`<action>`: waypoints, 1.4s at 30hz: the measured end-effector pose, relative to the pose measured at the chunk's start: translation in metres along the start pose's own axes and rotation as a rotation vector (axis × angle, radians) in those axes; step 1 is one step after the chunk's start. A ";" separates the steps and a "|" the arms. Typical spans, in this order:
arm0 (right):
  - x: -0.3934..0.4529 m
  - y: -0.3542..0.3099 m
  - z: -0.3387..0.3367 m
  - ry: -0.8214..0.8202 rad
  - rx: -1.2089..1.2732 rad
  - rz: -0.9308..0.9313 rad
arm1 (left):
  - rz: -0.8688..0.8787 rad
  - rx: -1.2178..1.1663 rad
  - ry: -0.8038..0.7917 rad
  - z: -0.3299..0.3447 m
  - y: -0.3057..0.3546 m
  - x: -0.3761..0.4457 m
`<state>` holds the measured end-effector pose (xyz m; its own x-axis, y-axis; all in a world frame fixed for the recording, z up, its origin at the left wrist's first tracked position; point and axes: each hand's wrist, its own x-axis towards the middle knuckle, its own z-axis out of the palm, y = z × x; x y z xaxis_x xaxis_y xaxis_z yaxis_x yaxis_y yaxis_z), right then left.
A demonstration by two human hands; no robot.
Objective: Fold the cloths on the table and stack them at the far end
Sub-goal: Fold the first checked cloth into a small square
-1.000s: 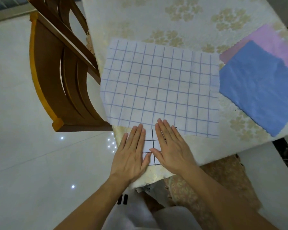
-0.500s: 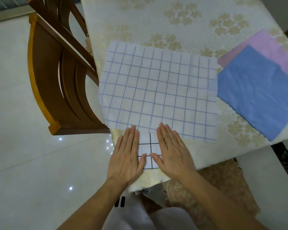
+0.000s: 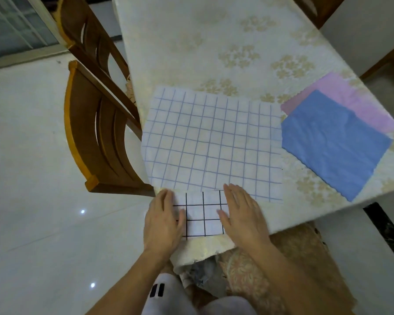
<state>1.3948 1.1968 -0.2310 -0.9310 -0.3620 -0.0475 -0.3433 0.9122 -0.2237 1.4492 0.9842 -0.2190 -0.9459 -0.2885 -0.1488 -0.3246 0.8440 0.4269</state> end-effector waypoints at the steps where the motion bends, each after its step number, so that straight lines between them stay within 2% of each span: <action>1: -0.004 0.003 -0.004 0.037 0.014 0.068 | -0.052 -0.004 0.046 -0.004 0.002 -0.002; 6: -0.009 0.003 -0.012 0.043 0.047 0.239 | -0.295 -0.177 0.024 -0.014 0.013 -0.005; 12: 0.000 -0.016 -0.021 -0.149 0.109 0.494 | -0.399 -0.282 0.028 -0.011 0.028 -0.001; 17: 0.009 -0.023 -0.021 -0.202 0.366 0.707 | -0.528 -0.393 0.015 -0.011 0.027 0.003; 27: 0.018 -0.037 -0.023 -0.260 0.383 0.610 | -0.746 -0.606 -0.024 -0.007 0.000 -0.002; 30: 0.020 -0.043 -0.023 -0.267 0.484 0.625 | -0.816 -0.689 -0.017 -0.011 -0.004 -0.004; 32: 0.022 -0.047 -0.020 -0.276 0.567 0.651 | -0.803 -0.696 -0.024 -0.013 -0.007 -0.005; 37: 0.025 -0.055 -0.018 -0.272 0.848 0.723 | -0.624 -0.696 -0.028 -0.024 -0.004 -0.004; 42: 0.028 -0.059 -0.040 -0.165 0.986 0.708 | -0.506 -0.726 -0.025 -0.042 0.006 0.004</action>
<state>1.3841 1.1402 -0.1802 -0.8221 0.0700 -0.5650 0.5405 0.4076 -0.7360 1.4435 0.9698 -0.1797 -0.6909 -0.5325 -0.4889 -0.6335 0.1201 0.7644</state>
